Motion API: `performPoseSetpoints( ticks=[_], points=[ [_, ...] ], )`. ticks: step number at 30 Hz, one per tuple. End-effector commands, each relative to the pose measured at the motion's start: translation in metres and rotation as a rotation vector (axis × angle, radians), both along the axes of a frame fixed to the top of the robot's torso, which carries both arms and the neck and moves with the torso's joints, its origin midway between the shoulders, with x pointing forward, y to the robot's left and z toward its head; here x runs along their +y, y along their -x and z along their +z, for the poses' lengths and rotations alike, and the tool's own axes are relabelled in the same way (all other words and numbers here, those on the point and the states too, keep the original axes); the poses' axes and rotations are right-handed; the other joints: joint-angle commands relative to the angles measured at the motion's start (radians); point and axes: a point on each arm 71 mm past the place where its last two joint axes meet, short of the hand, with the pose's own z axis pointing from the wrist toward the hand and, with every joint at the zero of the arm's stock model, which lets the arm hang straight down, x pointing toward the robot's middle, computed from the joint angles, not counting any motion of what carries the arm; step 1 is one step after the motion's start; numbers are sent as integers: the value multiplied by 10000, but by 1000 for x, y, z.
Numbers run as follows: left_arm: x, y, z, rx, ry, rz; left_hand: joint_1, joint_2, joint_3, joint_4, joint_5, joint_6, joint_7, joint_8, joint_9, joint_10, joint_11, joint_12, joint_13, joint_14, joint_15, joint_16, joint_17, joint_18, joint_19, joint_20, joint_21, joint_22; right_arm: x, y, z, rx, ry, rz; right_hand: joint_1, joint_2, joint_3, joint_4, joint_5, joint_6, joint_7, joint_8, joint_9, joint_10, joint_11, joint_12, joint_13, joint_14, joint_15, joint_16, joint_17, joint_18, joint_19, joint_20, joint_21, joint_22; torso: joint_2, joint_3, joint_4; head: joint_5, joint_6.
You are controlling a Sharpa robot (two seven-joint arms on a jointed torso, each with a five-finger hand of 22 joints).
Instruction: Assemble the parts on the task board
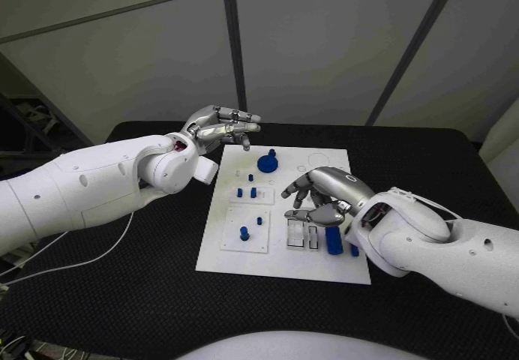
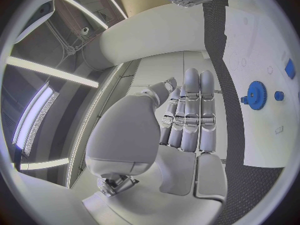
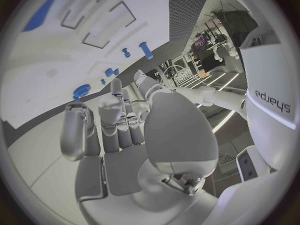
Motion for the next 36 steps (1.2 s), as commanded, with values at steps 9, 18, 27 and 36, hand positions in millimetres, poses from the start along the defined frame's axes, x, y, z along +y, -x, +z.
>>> performPoseSetpoints(
  ticks=[9, 18, 27, 36],
  points=[
    [1, 2, 2, -60, 196, 13, 11, 120, -68, -15, -27, -17, 25, -45, -17, -60, -8, 42, -6, 30, 41, -47, -14, -115, -41, 6, -57, -21, -87, 3, -1, 2597, -280, -3356, -871, -50, -701, 1553, 65, 1184, -736, 756, 1565, 1623, -741, 9699, 9502, 538, -585, 2381, 3250, -560, 960, -647, 1678, 2442, -64, -64, -187, -731, 116],
    [-1, 5, 1, -149, 359, -185, -2, 96, -95, -22, -28, -13, 18, -42, -21, -54, -8, 50, -3, 29, 44, -68, -14, -117, -43, 9, -73, -30, -105, 17, -19, 2862, 1135, -4488, -827, -121, -707, 2115, 92, 621, -668, 729, 2848, 1528, -663, 11025, 11045, 592, -531, 2922, 4037, -623, 1074, -601, 1906, 2627, -104, -97, -173, -957, -5],
    [0, 6, 1, -150, 385, -210, -22, 97, -110, -12, -29, -11, 15, -41, -24, -54, -8, 52, -3, 28, 49, -80, -14, -119, -46, 13, -84, -36, -98, 28, -41, 3302, 1969, -4846, -1286, -161, -1156, 2174, 137, 404, -644, 662, 3398, 1453, -630, 11026, 11135, 614, -497, 3086, 4304, -623, 1074, -556, 1906, 2627, -109, -103, -165, -956, -8],
    [2, 6, 0, -122, 366, -182, -22, 97, -110, -12, -29, -11, 15, -41, -24, -54, -8, 52, -3, 28, 49, -80, -14, -119, -46, 13, -84, -36, -89, 32, -48, 3318, 2268, -4698, -1491, -135, -1504, 2186, 146, 365, -656, 660, 3781, 1426, -633, 11011, 11182, 612, -498, 3130, 4376, -623, 1074, -550, 1906, 2627, -105, -101, -176, -916, -6]
  ],
)
